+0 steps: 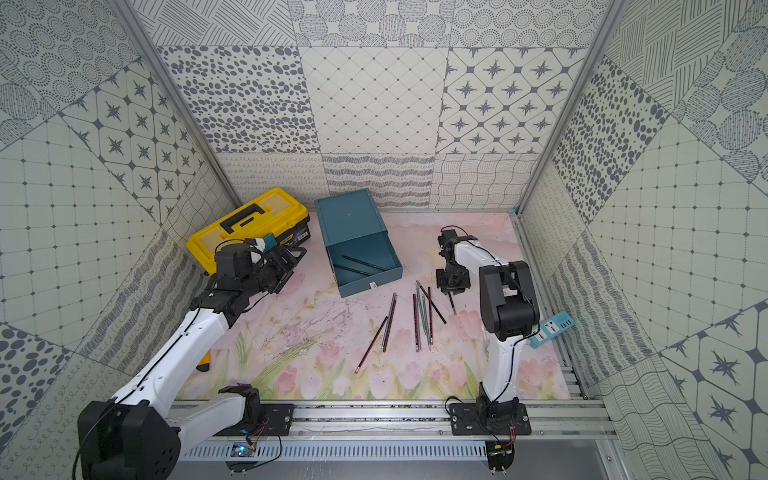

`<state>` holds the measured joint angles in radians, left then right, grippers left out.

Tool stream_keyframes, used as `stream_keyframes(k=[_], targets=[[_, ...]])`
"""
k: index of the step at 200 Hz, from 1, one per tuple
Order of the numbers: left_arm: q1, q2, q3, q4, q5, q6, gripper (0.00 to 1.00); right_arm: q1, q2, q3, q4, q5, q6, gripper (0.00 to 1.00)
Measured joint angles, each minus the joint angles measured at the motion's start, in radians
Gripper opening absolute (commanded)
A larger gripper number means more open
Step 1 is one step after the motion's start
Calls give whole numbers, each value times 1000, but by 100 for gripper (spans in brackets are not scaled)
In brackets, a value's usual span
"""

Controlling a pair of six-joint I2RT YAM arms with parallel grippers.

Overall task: Please place the pencils in the drawer according to their color
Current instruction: Pick up the pencil from the center of the board.

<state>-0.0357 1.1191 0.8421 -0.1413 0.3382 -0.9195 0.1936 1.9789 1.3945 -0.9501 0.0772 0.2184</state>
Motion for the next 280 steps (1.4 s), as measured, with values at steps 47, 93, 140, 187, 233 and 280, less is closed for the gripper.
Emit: stream_keyframes(k=[47,93,140,187,233,280], targets=[[0,4,0,2,0,-1,99,0,12,3,3,-13,-9,21],[0,5,0,2,0,-3,99,0,13,0,11,-33,-9,16],[0,5,0,2,0,-4,99,0,12,-3,13,-40,-9,11],[0,-5,0,0,0,-3,99,0,10,-8,19,-46,-11,6],[0,-17,0,-2,-1,-3,99,0,-6,-26,38,-46,-13,0],[0,-18,0,-2,-1,-3,99,0,-40,-69,85,-46,-20,0]])
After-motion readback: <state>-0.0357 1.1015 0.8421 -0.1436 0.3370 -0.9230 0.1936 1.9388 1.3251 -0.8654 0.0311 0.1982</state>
